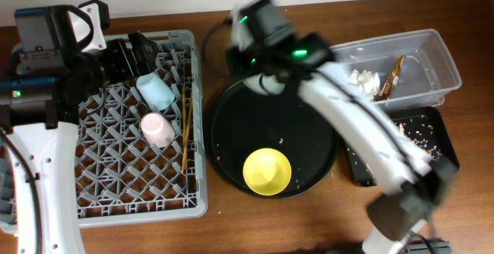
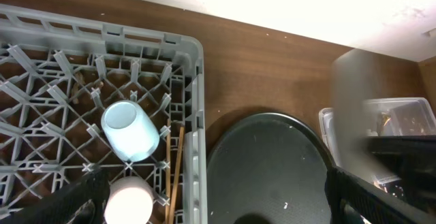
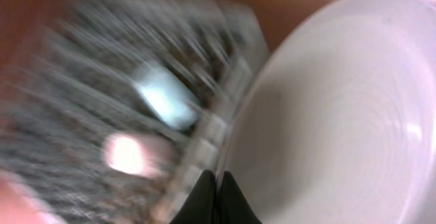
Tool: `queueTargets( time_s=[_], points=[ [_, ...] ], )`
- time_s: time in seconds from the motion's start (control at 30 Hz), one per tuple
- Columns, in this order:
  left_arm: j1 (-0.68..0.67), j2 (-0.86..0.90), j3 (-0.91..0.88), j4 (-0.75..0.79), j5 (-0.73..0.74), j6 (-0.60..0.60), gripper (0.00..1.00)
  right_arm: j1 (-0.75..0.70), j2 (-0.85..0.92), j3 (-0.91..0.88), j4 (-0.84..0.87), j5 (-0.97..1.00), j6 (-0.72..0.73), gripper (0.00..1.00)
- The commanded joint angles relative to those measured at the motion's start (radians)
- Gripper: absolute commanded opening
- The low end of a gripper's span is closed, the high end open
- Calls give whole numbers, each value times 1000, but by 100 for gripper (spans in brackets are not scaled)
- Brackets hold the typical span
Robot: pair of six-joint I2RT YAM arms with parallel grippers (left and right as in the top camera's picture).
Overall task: Sort waste into correct bins and load items into the dishwasher rack
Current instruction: 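Set the empty yellow bowl back on the round tray with the right gripper, then grasp the white plate with the right gripper and stand it in the dish rack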
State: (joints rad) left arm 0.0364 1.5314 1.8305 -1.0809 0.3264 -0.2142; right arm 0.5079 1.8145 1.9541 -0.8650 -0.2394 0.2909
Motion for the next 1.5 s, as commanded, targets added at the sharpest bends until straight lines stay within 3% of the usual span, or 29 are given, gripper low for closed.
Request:
queueTargets(
  time_s=[0.0,0.03,0.13,0.3,0.37,0.47,0.67,0.83,0.93,1.03,1.07,1.1,1.2,1.27,1.47],
  points=[
    [-1,5,5,2,10,2,99,-92,-40,10,141,-470,231,4],
    [-1,5,5,2,10,2,99,-105,-21,-15,281,-618,320,4],
    [-1,5,5,2,10,2,99,-74,47,-128,589,-624,536,4],
    [-1,5,5,2,10,2,99,19,99,-447,1210,-422,908,4],
    [-1,5,5,2,10,2,99,58,106,-526,1313,-343,957,4],
    [-1,5,5,2,10,2,99,111,106,-569,1307,-217,956,4],
    [-1,5,5,2,10,2,99,112,150,-570,1191,-55,891,4],
    [-1,5,5,2,10,2,99,111,157,-570,1192,100,597,14],
    [-1,5,5,2,10,2,99,71,155,-569,1194,-34,424,67],
    [-1,5,5,2,10,2,99,-20,89,-553,1192,-259,398,77],
    [-1,5,5,2,10,2,99,-58,34,-539,1077,-303,354,84],
    [-1,5,5,2,10,2,99,-94,-45,-507,784,-262,209,90],
    [-1,5,5,2,10,2,99,-124,-196,-430,138,86,-157,99],
    [-1,5,5,2,10,2,99,-124,-251,-428,-80,193,-187,99],
    [-1,5,5,2,10,2,99,-124,-237,-428,-119,192,-187,99]
  ],
)
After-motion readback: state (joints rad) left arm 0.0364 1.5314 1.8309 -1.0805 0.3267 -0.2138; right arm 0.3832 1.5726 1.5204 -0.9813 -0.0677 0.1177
